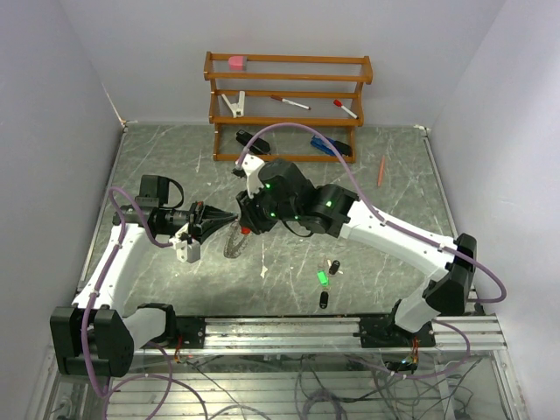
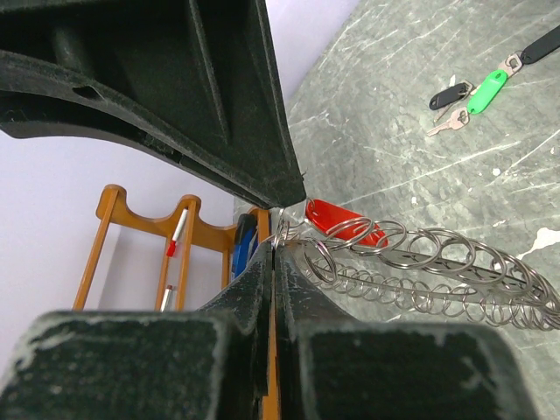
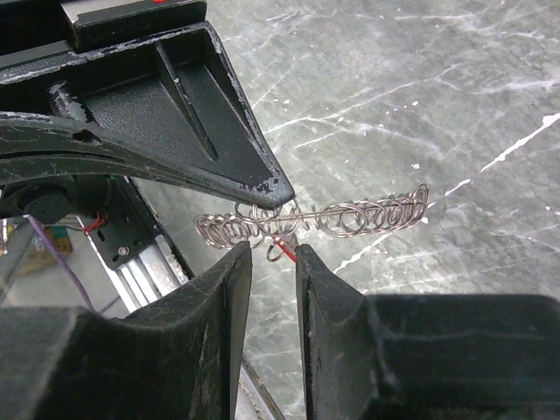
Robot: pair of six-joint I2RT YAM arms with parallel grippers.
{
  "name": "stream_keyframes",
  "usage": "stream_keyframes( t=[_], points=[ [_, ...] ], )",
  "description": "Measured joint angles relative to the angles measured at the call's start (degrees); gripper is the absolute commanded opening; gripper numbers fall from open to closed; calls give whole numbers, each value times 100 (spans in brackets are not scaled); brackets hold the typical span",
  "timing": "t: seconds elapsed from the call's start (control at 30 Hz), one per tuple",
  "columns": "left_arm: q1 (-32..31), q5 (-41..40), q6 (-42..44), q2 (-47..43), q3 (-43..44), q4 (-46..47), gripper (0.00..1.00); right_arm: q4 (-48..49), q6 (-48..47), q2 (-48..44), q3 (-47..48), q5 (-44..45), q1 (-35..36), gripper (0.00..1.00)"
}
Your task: Put the keys on the keyring
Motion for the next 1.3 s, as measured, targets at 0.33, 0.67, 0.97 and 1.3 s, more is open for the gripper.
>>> stream_keyframes(
  t=[0.33,0.67,0.97,1.3],
  points=[
    [0,0,0,4,0,4,7,-7,-55,116,61,39,11,0],
    [4,2,0,31,2,48,7,-42,-120,118,74,101,20,0],
    [4,2,0,31,7,66,7,-7,-116,116,74,55,22,0],
    [4,2,0,31,44,87,7,136,31,-87,7,-146,-44,0]
  ],
)
